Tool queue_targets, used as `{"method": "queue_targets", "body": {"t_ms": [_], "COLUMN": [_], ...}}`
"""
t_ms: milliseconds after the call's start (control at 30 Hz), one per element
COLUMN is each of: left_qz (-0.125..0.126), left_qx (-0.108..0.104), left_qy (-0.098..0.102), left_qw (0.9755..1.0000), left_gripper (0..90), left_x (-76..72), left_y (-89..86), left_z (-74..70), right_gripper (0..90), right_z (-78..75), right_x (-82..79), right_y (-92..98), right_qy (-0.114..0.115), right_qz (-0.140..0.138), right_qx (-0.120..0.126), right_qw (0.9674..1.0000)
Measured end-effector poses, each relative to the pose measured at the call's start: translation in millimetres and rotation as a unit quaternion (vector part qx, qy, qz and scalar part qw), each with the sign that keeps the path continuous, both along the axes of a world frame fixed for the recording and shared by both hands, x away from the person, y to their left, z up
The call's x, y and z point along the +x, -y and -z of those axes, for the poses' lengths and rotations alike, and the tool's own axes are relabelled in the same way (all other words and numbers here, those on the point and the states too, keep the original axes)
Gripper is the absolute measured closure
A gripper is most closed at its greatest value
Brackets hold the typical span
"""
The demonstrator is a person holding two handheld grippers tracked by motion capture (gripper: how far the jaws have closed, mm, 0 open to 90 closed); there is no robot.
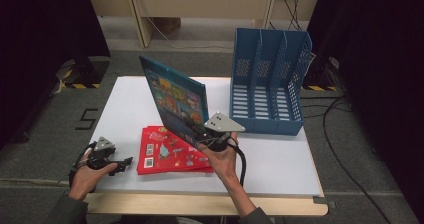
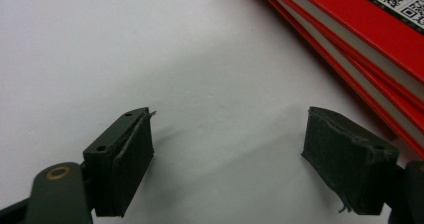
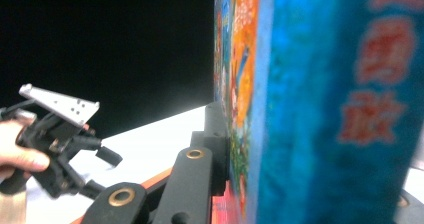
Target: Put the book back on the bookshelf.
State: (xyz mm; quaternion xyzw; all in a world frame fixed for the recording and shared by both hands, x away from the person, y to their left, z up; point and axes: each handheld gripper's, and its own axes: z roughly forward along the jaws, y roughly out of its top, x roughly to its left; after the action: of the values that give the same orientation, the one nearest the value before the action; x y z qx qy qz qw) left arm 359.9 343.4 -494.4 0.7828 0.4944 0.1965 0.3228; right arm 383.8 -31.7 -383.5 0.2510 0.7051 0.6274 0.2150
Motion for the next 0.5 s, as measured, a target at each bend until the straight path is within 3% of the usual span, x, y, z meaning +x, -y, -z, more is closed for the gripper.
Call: {"method": "queue_targets", "body": {"t_ms": [267, 500], "left_qz": [-0.001, -0.005], "left_qx": [0.005, 0.004], "left_qy": [0.003, 0.002], "left_qw": [1.0, 1.0], "left_gripper": [18.6, 18.2], "left_x": [0.9, 1.7], "left_y": [-0.5, -1.4], "left_z": [0.5, 0.9], "right_gripper": [82.3, 82.3], "right_z": [-21.1, -37.8], "right_x": [1.3, 1.1], "right_y": [25.4, 54.5], "right_qy": [0.015, 0.03], "right_qz": [0.034, 0.072], "right_qx": [0.025, 0.042], "right_qw": [0.999, 0.9961]}}
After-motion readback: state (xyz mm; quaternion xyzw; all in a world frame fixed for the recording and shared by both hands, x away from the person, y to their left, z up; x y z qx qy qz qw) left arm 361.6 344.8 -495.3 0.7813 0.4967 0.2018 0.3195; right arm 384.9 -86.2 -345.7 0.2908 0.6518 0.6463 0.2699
